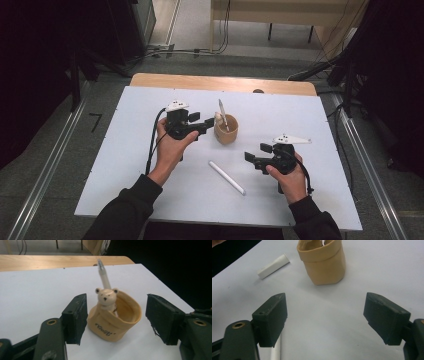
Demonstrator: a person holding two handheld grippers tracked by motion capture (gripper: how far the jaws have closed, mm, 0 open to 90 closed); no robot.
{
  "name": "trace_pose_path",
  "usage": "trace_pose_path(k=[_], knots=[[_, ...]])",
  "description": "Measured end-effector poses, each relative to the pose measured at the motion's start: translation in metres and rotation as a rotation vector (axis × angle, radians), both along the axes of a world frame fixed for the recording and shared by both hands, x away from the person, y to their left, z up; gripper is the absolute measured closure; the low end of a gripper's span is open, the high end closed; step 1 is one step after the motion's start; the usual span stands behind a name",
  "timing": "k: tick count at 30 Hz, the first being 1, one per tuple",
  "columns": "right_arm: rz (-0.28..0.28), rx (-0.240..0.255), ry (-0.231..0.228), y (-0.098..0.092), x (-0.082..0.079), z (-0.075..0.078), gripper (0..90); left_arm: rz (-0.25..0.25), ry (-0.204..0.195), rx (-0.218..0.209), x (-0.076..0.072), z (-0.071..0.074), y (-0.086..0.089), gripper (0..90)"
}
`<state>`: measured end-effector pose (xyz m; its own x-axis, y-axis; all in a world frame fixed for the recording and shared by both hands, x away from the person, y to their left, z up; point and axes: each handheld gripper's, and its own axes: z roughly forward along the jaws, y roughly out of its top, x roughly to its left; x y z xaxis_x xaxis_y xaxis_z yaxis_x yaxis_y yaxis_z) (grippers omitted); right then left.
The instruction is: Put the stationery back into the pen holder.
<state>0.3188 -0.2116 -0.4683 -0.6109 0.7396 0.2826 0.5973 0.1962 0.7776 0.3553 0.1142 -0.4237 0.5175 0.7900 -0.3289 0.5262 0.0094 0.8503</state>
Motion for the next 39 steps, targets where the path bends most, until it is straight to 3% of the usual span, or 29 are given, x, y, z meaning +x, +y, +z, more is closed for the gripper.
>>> trace_pose_path(k=[17, 31, 39], knots=[[-0.001, 0.002, -0.002, 0.0, 0.0, 0.0, 16.7, 0.09, 0.017, 0.064, -0.013, -0.025, 0.031, 25.9], [0.0, 0.002, -0.003, 0.0, 0.001, -0.001, 14.6, 0.163, 0.063, 0.19, -0.02, -0.054, 0.048, 16.5], [0.003, 0.004, -0.002, 0.0, 0.001, 0.0, 14.6, 0.188, 0.062, 0.245, -0.024, -0.063, 0.051, 16.4]])
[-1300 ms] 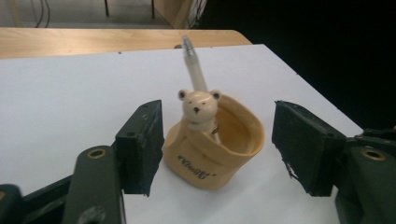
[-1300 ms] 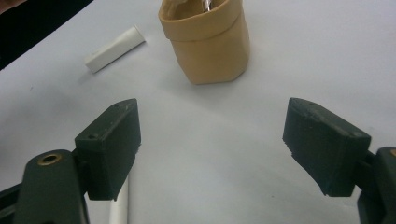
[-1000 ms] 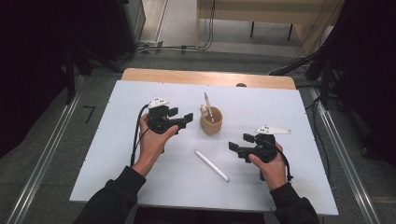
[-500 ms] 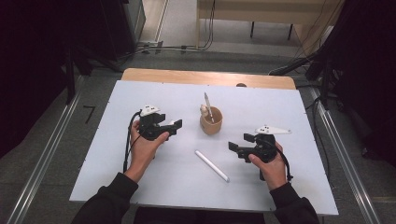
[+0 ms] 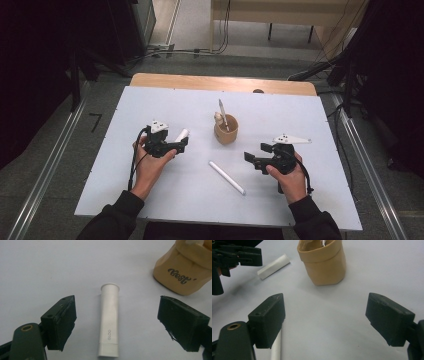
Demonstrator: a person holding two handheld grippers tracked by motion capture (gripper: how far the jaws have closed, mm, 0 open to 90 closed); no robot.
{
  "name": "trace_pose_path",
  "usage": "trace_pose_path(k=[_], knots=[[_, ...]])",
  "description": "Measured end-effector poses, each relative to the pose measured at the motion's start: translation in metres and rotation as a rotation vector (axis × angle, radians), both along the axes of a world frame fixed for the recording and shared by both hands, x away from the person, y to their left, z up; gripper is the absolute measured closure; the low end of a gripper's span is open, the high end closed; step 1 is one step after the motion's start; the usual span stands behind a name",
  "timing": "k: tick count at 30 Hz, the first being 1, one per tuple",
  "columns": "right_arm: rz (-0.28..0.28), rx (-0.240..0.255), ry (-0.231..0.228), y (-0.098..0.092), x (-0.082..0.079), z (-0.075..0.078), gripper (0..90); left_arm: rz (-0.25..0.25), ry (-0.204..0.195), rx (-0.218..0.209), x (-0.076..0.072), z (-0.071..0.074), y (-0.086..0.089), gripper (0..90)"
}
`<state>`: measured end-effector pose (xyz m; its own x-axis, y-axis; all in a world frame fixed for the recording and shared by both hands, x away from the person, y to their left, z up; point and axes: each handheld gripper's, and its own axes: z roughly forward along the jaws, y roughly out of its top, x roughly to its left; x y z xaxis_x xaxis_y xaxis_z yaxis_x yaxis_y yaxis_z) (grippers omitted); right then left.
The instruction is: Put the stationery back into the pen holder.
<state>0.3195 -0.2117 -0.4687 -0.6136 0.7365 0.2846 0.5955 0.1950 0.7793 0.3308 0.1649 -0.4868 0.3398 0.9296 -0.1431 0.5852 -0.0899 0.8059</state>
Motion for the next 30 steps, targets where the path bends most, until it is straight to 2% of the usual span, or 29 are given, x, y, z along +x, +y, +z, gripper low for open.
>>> trace_pose_path(k=[11, 16, 23, 30], knots=[[0.001, -0.001, -0.001, 0.0, 0.0, 0.0, 14.6, 0.022, 0.026, 0.045, -0.003, -0.015, 0.003, 17.4], [0.002, -0.002, 0.003, 0.001, 0.001, -0.001, 14.7, 0.017, 0.025, 0.052, -0.003, -0.016, 0.001, 18.8], [0.003, -0.001, 0.002, 0.001, 0.0, 0.0, 14.7, 0.015, 0.043, 0.077, -0.003, -0.02, -0.002, 21.9], [0.003, -0.001, 0.003, 0.001, 0.0, -0.001, 14.7, 0.023, 0.045, 0.074, -0.002, -0.022, -0.001, 23.6]])
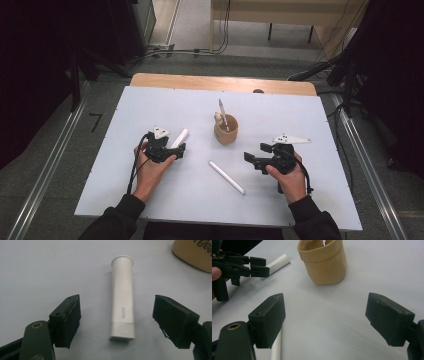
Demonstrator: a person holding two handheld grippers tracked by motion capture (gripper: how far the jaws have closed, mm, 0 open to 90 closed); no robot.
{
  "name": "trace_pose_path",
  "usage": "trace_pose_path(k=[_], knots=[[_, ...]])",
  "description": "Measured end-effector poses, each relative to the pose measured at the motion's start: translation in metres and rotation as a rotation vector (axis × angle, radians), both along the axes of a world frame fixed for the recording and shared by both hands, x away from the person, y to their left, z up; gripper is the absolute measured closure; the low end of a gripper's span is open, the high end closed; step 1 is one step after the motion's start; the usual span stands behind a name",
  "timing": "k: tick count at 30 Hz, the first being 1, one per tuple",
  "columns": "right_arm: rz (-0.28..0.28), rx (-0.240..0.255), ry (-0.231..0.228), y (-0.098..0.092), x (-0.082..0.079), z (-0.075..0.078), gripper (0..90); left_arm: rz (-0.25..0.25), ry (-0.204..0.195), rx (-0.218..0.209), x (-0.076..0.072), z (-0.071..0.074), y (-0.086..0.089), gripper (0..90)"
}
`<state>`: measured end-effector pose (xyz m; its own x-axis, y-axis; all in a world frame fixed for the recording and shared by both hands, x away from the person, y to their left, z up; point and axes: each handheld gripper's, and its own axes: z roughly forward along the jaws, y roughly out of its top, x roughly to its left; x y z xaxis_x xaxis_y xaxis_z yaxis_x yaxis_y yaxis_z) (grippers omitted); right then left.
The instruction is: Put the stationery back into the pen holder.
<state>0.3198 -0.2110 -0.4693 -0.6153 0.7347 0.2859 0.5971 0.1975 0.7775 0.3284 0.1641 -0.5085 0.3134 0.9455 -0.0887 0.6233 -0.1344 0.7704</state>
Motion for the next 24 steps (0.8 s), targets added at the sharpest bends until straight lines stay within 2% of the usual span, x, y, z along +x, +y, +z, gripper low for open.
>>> trace_pose_path(k=[14, 24], knots=[[-0.003, 0.003, -0.001, -0.0011, -0.0006, 0.0007, 14.9, 0.006, -0.008, 0.009, -0.0002, -0.0024, -0.001, 26.6], [-0.006, 0.009, -0.002, -0.0022, -0.0008, 0.0013, 14.9, -0.001, 0.003, 0.008, -0.0001, -0.0027, -0.0011, 35.0]])
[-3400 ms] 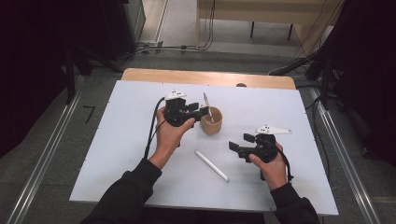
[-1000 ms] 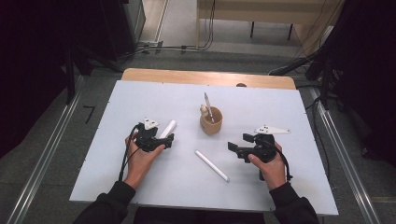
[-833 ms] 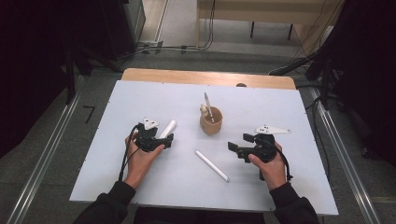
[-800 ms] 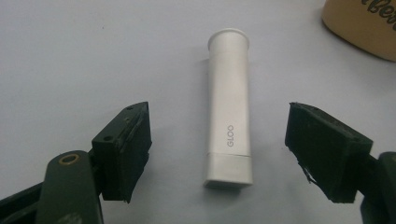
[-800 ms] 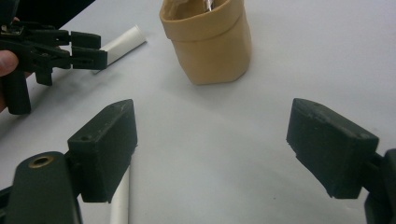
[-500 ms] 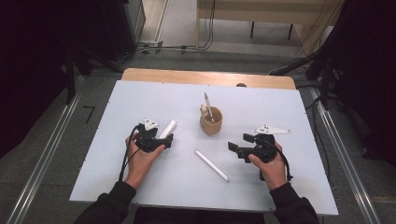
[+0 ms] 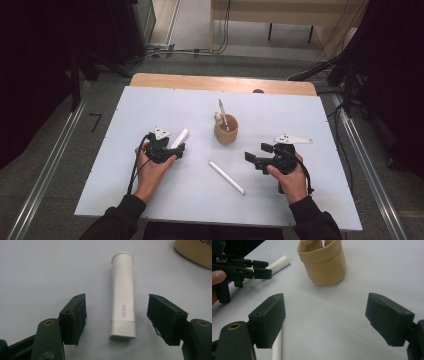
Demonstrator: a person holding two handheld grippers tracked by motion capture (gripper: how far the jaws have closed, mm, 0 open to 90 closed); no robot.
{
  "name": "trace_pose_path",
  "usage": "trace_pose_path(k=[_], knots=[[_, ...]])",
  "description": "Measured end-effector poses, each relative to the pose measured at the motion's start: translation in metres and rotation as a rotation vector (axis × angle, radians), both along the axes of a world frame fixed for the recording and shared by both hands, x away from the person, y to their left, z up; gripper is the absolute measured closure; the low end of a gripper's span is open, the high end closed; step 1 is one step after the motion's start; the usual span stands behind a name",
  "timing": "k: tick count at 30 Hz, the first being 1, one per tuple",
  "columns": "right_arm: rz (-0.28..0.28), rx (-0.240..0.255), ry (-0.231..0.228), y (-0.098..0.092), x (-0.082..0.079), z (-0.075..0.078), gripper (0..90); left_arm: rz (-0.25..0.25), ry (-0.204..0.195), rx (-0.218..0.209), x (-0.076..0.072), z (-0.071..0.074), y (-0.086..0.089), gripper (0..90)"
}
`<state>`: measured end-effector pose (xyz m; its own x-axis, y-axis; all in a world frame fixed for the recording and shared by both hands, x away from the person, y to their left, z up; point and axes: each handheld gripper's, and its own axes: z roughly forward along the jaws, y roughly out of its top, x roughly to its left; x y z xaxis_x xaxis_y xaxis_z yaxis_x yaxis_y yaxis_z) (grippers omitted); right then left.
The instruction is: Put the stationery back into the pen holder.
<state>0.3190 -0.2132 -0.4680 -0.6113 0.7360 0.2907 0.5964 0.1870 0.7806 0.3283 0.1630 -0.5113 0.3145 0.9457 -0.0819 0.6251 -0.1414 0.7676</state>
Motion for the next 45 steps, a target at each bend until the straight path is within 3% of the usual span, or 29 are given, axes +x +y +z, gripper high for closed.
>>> trace_pose_path(k=[11, 19, 27, 36, 45], knots=[[0.001, -0.001, 0.001, 0.0002, 0.0, -0.0002, 14.9, -0.005, -0.007, 0.026, -0.0007, -0.0002, -0.003, 44.1], [0.002, -0.001, 0.004, 0.0008, 0.0001, -0.0005, 15.0, -0.014, -0.018, 0.083, -0.0019, -0.0003, -0.008, 50.3], [0.003, -0.003, 0.007, 0.0017, 0.0, -0.0009, 15.1, -0.026, -0.024, 0.082, -0.0024, -0.0004, -0.0091, 57.0], [0.004, -0.002, 0.006, 0.0021, -0.0002, -0.0008, 15.1, -0.032, -0.019, 0.067, -0.0022, -0.0002, -0.0076, 71.0], [0.004, -0.001, 0.005, 0.0024, -0.0004, -0.0008, 15.1, -0.035, -0.022, 0.072, -0.0026, -0.0003, -0.0082, 71.8]])
